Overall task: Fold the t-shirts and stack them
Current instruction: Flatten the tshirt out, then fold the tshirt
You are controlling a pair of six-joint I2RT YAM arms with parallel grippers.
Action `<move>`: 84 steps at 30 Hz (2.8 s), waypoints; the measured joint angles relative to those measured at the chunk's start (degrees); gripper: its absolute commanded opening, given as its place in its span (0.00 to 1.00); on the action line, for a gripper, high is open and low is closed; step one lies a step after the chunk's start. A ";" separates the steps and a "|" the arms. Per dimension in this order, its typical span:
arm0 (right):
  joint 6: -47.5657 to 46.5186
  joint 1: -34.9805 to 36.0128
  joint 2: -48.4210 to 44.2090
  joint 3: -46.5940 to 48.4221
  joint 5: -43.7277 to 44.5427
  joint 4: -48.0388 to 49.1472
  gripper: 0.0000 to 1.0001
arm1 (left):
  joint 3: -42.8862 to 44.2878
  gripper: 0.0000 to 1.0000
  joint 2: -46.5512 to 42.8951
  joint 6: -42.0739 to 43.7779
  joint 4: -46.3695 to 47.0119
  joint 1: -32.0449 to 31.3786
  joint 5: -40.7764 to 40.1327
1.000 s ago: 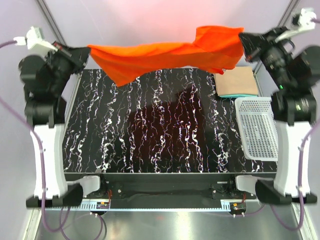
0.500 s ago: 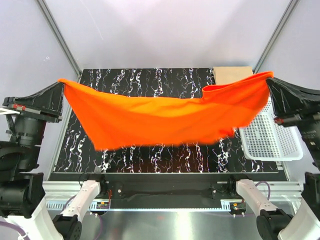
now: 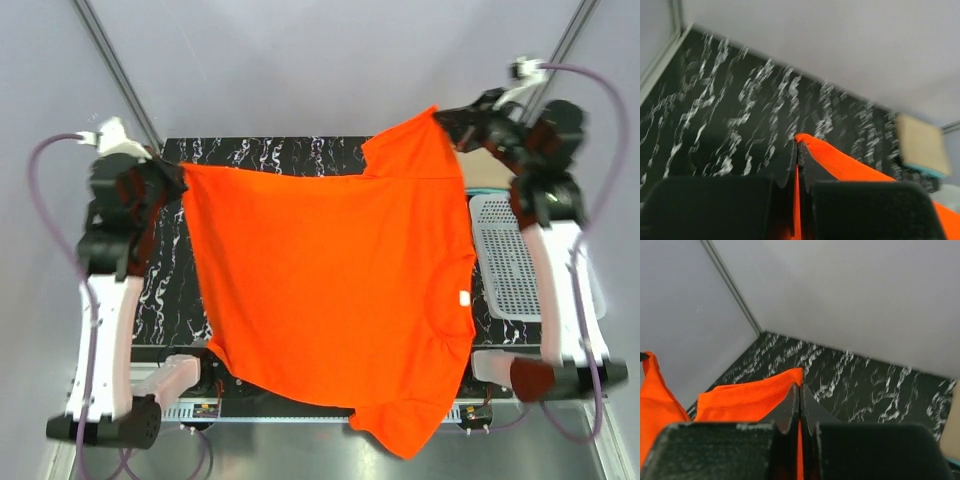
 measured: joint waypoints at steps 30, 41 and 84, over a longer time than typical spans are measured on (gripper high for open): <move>10.80 0.11 86.47 39.10 -7.74 32.26 0.00 | 20.02 0.00 73.70 3.26 26.29 9.25 9.55; 6.88 0.70 80.56 24.04 -3.74 29.75 0.00 | 24.26 0.00 74.44 5.27 22.10 9.60 9.84; -1.31 8.15 35.60 -34.34 11.02 31.50 0.00 | -7.02 0.00 57.70 4.83 19.28 9.68 4.33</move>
